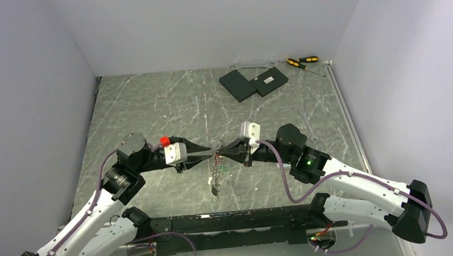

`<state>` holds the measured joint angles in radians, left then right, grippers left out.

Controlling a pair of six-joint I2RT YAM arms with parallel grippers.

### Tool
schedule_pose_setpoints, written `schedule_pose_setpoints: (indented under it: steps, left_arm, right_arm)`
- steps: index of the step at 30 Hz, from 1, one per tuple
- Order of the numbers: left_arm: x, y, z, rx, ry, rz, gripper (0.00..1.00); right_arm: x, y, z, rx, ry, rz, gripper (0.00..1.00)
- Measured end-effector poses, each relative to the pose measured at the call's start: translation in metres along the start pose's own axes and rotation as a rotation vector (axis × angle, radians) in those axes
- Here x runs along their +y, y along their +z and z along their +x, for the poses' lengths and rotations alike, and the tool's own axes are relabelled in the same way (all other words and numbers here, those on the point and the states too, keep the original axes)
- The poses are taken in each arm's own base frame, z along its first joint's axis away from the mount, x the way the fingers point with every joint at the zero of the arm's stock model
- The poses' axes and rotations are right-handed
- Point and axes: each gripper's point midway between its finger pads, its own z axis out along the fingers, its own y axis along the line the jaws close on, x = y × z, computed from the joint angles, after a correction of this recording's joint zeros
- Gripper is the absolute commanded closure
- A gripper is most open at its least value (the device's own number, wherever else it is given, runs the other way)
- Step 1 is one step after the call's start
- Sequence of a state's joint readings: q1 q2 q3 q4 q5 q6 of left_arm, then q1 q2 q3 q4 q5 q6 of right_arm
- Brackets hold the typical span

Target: Put the keys on the keyring

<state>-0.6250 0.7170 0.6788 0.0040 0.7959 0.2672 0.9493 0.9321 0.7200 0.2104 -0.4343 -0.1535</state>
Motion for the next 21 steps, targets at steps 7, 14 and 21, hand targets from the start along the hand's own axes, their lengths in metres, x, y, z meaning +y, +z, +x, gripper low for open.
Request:
schedule_pose_setpoints:
  steps: [7, 14, 21]
  left_arm:
    - [-0.002, 0.004, 0.006, 0.012, -0.020, 0.025, 0.76]
    - [-0.005, 0.005, 0.007, 0.011, -0.029, 0.047, 0.98]
    - [-0.006, 0.005, 0.004, -0.002, -0.018, 0.055, 1.00]
  right_arm:
    - [0.005, 0.000, -0.004, -0.010, -0.002, -0.029, 1.00]
    - [0.006, 0.000, -0.010, -0.021, -0.006, -0.042, 1.00]
    - [0.006, 0.002, -0.012, -0.026, -0.006, -0.043, 1.00]
